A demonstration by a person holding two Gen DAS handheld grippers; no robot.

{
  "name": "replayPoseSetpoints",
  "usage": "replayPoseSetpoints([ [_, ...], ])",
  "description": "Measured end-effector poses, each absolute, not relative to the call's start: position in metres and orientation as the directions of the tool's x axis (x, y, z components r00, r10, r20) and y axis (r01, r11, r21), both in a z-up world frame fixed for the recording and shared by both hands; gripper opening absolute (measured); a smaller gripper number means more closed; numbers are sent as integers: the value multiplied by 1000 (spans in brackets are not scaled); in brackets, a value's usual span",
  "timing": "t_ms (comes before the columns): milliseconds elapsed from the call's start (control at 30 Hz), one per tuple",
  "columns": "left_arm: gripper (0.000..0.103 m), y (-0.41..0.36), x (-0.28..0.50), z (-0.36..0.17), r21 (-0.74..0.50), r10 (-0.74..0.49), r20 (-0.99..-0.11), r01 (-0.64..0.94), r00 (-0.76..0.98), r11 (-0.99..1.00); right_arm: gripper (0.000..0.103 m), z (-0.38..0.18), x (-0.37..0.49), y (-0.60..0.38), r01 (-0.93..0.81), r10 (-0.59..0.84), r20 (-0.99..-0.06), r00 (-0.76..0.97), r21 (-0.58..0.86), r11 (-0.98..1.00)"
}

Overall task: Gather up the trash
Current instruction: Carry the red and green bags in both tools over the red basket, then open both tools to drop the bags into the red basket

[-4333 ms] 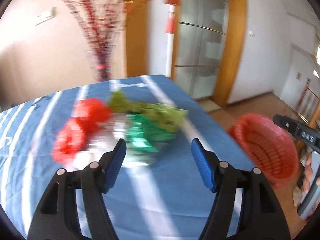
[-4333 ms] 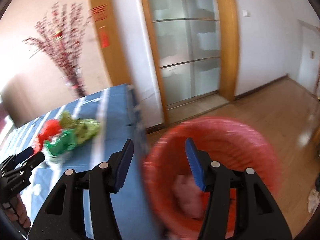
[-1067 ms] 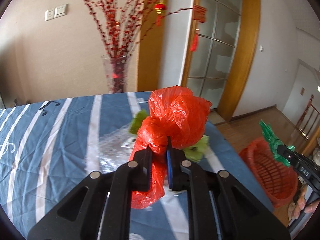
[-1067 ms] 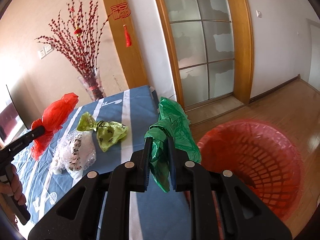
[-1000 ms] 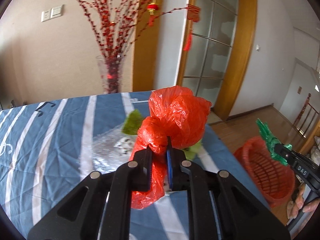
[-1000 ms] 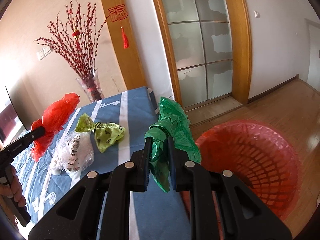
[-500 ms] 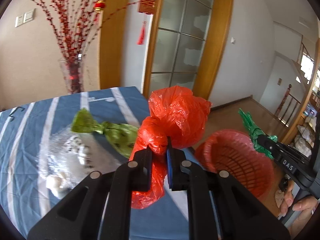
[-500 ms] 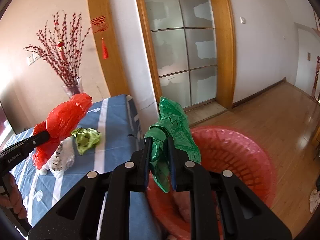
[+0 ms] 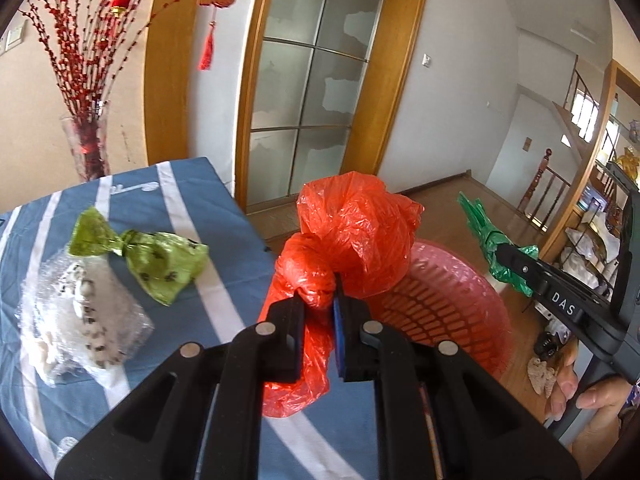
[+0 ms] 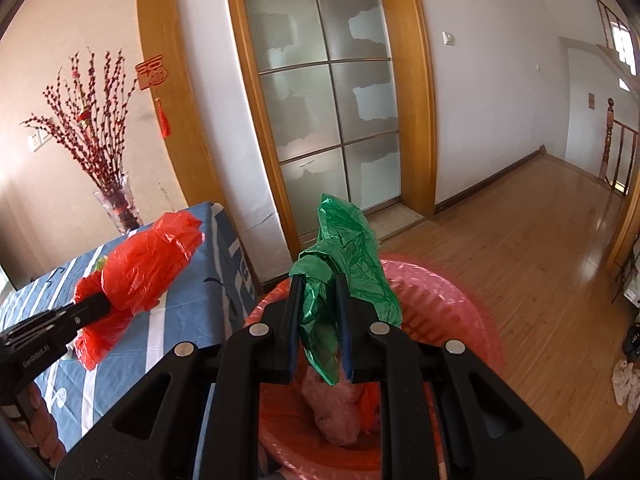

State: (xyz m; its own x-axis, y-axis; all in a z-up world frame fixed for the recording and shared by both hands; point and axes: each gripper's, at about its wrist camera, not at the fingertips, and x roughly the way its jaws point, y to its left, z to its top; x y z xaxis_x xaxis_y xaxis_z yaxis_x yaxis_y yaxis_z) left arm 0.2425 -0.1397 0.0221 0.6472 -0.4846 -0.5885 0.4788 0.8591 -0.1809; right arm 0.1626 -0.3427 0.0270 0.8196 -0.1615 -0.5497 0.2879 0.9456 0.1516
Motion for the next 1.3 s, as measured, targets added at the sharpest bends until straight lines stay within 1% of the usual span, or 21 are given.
replayPoseSetpoints([
  [700, 13, -210, 238, 0, -235, -572, -621, 569, 536, 788, 17, 26, 150, -387, 348, -179, -536, 825, 230, 909],
  [800, 14, -222, 239, -6, -231, -576, -630, 583, 520, 779, 18, 24, 150, -392, 352, -178, -536, 825, 240, 905],
  [833, 17, -225, 240, -9, -232, -574, -638, 583, 513, 779, 20, 24, 150, -393, 353, -178, -535, 826, 246, 903],
  [867, 18, -228, 242, -13, -238, -574, -644, 581, 506, 779, 24, 22, 149, -395, 359, -181, -533, 827, 252, 899],
  [900, 19, -229, 244, -15, -239, -572, -648, 578, 503, 780, 33, 20, 146, -398, 365, -185, -534, 825, 254, 896],
  [933, 26, -230, 245, -18, -238, -566, -655, 575, 501, 783, 40, 19, 146, -399, 367, -186, -534, 825, 256, 894],
  [967, 34, -230, 246, -21, -238, -562, -660, 571, 499, 786, 42, 17, 145, -401, 373, -188, -537, 822, 259, 891],
  [1033, 40, -226, 249, -26, -239, -554, -665, 559, 501, 794, 44, 13, 144, -403, 380, -191, -546, 816, 257, 889],
  [1200, 43, -211, 251, -32, -238, -533, -676, 533, 509, 812, 44, 7, 143, -402, 393, -200, -564, 801, 244, 887],
  [1300, 48, -200, 250, -31, -230, -512, -678, 510, 527, 829, 44, 8, 143, -397, 393, -212, -564, 799, 221, 893],
])
